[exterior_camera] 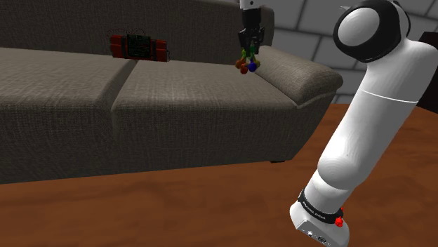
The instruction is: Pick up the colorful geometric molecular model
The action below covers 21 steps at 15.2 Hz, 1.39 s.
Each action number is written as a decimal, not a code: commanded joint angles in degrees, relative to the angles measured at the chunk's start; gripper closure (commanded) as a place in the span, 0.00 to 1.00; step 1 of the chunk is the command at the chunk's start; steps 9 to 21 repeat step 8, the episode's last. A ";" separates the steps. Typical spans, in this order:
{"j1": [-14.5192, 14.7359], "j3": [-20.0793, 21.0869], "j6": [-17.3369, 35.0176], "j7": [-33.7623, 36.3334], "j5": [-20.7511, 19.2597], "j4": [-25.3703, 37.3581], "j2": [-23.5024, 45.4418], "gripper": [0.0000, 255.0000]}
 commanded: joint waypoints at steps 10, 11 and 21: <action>-0.02 -0.06 -7.11 -1.47 -0.18 11.24 4.00 1.00; -0.02 -0.06 -7.11 -1.47 -0.18 11.24 4.00 1.00; -0.02 -0.06 -7.11 -1.47 -0.18 11.24 4.00 1.00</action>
